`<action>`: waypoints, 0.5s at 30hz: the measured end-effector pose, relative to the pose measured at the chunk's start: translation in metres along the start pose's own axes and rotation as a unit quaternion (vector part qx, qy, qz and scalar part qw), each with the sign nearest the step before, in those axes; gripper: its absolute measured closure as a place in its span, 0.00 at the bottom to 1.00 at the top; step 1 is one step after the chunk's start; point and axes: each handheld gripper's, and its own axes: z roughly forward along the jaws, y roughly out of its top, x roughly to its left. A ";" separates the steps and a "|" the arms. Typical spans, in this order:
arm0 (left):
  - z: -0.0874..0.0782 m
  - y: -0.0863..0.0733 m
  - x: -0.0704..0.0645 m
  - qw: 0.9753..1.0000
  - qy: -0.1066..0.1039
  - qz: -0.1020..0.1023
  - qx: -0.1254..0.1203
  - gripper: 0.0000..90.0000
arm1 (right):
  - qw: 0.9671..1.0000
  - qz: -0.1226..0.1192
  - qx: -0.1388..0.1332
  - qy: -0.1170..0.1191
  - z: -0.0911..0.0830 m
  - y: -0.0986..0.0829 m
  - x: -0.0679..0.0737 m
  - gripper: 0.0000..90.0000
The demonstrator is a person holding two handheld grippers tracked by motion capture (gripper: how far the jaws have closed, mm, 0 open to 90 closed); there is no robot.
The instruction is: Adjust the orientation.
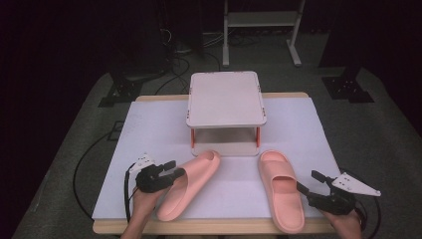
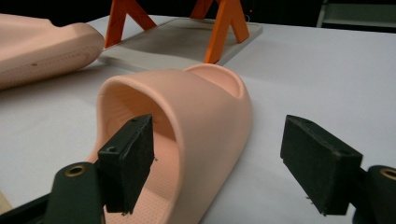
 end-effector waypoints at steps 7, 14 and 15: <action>0.005 -0.001 -0.006 1.000 -0.016 0.015 0.012 0.46 | 1.000 -0.005 0.007 0.010 0.003 -0.001 0.003 0.28; 0.011 -0.001 -0.014 0.998 -0.028 0.037 0.029 0.43 | 1.000 -0.007 0.021 0.016 0.010 -0.003 0.006 0.29; 0.012 -0.001 -0.014 0.998 -0.028 0.040 0.032 0.43 | 1.000 -0.007 0.021 0.016 0.010 -0.003 0.006 0.29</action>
